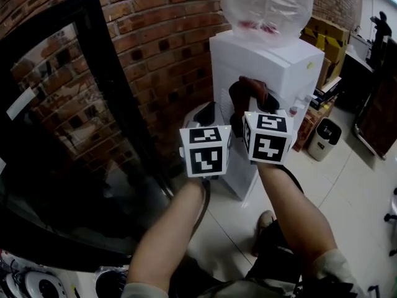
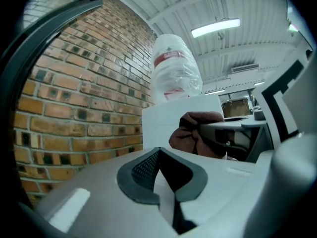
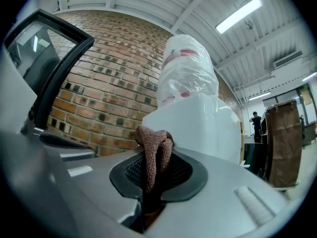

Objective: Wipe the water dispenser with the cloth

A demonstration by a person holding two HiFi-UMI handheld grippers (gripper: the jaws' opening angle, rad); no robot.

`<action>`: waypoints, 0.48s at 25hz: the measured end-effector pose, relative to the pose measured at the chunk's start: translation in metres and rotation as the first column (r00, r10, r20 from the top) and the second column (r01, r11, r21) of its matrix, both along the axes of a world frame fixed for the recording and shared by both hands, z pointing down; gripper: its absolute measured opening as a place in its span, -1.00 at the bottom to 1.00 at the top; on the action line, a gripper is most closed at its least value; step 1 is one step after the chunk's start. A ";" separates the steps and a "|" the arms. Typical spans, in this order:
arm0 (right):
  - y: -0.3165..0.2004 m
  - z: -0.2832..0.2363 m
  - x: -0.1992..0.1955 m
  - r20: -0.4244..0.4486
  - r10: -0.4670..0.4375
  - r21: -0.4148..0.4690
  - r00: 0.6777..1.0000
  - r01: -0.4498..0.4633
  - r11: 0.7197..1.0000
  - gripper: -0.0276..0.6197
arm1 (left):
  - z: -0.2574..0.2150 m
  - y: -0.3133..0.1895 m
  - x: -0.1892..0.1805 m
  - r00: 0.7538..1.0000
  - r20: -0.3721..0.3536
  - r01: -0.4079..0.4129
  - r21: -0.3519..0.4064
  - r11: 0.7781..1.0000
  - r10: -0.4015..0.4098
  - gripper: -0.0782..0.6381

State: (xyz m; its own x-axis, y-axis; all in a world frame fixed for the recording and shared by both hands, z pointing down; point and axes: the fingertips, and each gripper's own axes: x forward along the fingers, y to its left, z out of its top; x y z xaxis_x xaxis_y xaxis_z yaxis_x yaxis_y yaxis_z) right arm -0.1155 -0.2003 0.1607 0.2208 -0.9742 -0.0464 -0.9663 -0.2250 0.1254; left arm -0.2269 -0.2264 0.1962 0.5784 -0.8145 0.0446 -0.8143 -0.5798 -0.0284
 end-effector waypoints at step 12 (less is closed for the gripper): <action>-0.002 0.103 0.004 0.059 0.031 -0.149 0.998 -0.022 0.989 -0.74 | 0.108 -0.004 0.008 0.999 0.043 -0.017 -0.097 0.995 0.021 -0.78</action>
